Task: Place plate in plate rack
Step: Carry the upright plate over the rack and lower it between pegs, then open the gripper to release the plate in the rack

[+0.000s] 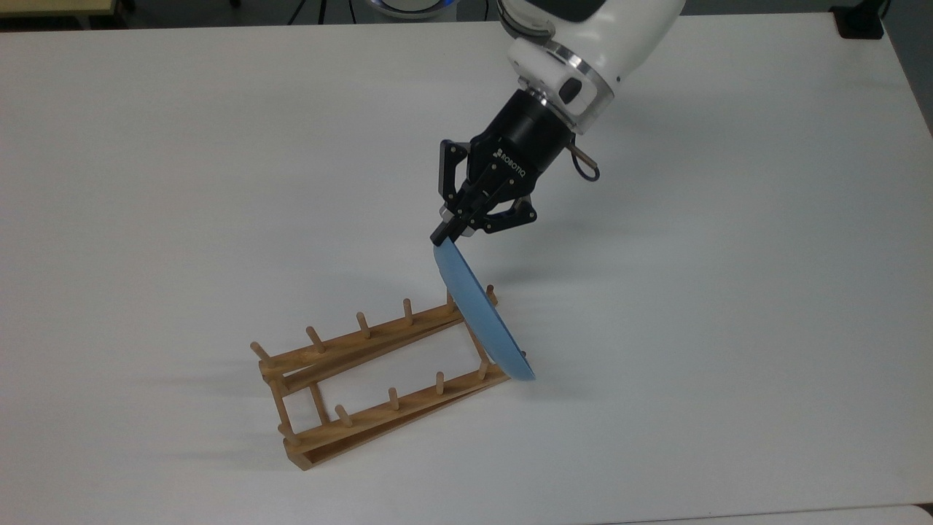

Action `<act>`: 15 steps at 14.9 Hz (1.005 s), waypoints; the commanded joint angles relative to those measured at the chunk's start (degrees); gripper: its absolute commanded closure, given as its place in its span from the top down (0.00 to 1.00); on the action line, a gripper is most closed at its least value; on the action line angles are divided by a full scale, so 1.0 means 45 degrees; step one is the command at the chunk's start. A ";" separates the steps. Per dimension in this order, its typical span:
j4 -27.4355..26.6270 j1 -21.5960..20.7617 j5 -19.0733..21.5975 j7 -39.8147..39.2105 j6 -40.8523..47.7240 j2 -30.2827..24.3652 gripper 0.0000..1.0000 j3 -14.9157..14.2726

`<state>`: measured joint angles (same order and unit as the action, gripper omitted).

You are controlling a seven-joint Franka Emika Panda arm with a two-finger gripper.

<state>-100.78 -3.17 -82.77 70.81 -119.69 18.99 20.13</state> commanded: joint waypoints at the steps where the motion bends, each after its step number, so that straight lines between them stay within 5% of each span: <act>1: 0.0189 -0.0271 -0.0648 0.0592 0.0582 0.0389 0.00 -0.0040; 8: 0.0189 -0.0506 -0.0785 0.0749 0.0835 0.0780 0.03 -0.0040; 12: 0.0285 -0.0408 -0.0708 0.1042 0.0855 0.0781 1.00 -0.0040; 15: 0.0617 -0.0369 -0.0377 0.1061 0.0875 0.0645 1.00 -0.0021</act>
<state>-100.10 -4.51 -84.87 74.57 -117.40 22.18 20.08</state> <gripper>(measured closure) 0.485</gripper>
